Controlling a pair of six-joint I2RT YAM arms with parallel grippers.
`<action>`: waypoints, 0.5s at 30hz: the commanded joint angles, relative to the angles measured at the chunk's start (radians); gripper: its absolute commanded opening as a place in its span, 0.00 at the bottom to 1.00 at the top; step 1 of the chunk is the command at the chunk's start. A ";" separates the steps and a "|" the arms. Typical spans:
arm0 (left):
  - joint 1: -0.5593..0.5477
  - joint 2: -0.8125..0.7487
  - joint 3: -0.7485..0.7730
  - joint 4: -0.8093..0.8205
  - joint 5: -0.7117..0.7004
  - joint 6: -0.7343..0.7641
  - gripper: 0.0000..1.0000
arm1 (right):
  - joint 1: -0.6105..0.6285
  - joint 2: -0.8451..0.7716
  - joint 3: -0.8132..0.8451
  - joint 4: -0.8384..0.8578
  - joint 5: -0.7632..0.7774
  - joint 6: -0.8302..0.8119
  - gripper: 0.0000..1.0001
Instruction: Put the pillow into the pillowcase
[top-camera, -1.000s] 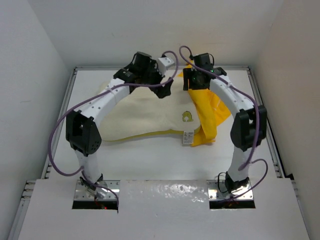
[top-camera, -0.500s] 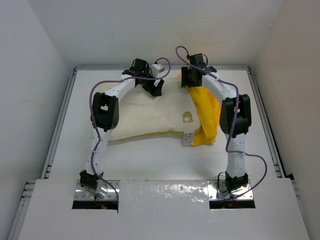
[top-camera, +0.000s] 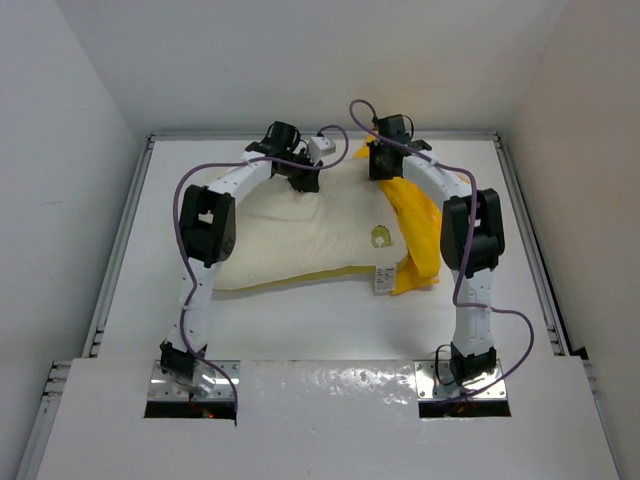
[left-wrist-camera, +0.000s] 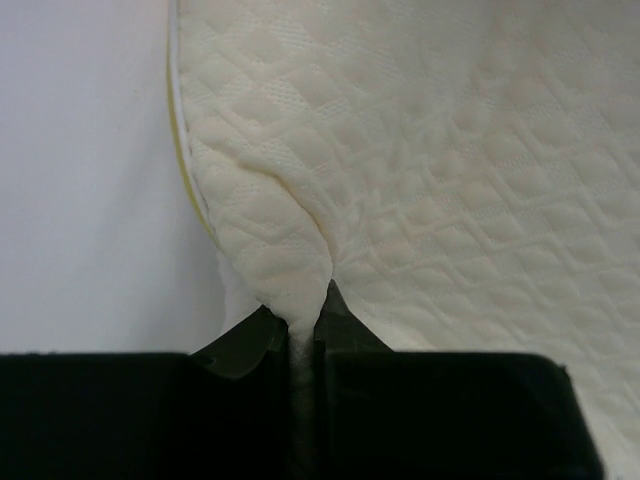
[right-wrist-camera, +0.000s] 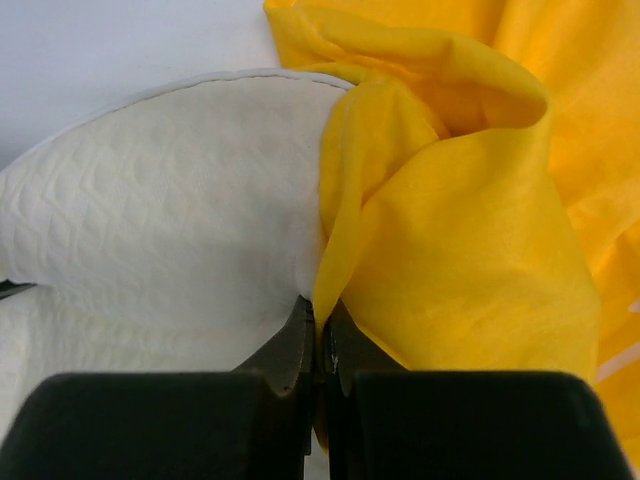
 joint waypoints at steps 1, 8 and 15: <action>-0.030 -0.065 -0.041 -0.207 -0.004 0.072 0.00 | -0.015 -0.059 0.028 0.027 0.042 -0.026 0.00; -0.082 -0.093 -0.041 -0.368 -0.001 0.190 0.00 | -0.013 -0.086 0.053 0.071 0.033 -0.036 0.00; -0.096 -0.116 -0.015 -0.371 0.076 0.141 0.00 | -0.015 -0.070 0.051 0.070 0.059 -0.041 0.00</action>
